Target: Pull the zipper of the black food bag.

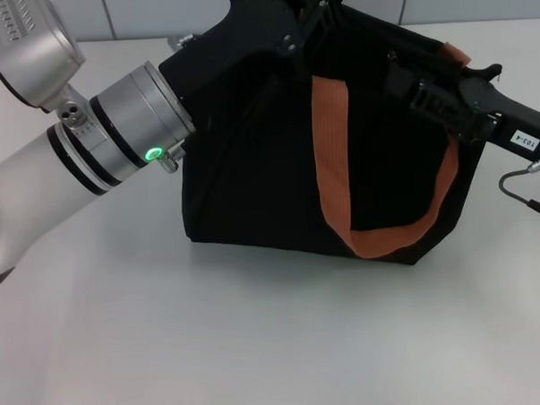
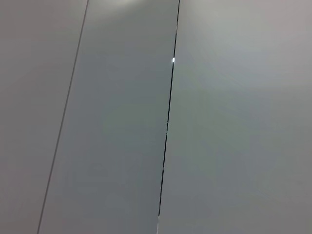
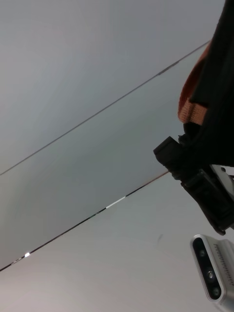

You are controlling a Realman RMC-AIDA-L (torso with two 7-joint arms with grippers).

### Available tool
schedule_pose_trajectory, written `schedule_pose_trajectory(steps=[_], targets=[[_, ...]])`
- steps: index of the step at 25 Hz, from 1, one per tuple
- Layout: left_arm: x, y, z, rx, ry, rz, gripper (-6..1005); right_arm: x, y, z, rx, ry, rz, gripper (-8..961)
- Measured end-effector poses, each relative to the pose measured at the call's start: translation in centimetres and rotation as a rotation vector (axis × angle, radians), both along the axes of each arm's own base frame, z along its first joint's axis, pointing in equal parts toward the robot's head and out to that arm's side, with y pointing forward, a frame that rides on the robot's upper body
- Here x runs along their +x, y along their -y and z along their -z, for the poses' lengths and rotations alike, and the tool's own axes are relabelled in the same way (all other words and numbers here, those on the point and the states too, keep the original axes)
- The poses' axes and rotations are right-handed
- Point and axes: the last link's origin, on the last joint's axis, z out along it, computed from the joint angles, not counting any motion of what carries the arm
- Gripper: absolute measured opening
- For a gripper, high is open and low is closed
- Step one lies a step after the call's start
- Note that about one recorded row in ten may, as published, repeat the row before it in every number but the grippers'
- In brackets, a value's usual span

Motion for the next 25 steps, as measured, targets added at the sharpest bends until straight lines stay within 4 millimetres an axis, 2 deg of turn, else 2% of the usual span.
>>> schedule_pose_trajectory(steps=[7, 9, 15, 25], targets=[[0.03, 0.02, -0.02, 0.000, 0.002, 0.002, 21, -0.19, 0.05, 0.03, 0.001, -0.001, -0.014, 351], [0.03, 0.02, -0.02, 0.000, 0.002, 0.002, 21, -0.18, 0.03, 0.00, 0.003, -0.004, -0.012, 140], [0.00, 0.02, -0.03, 0.000, 0.002, 0.001, 21, -0.16, -0.07, -0.08, -0.006, -0.024, 0.010, -2], [-0.23, 0.12, -0.06, 0.001, 0.005, -0.006, 21, 0.15, 0.05, -0.28, -0.027, -0.042, 0.036, -2]])
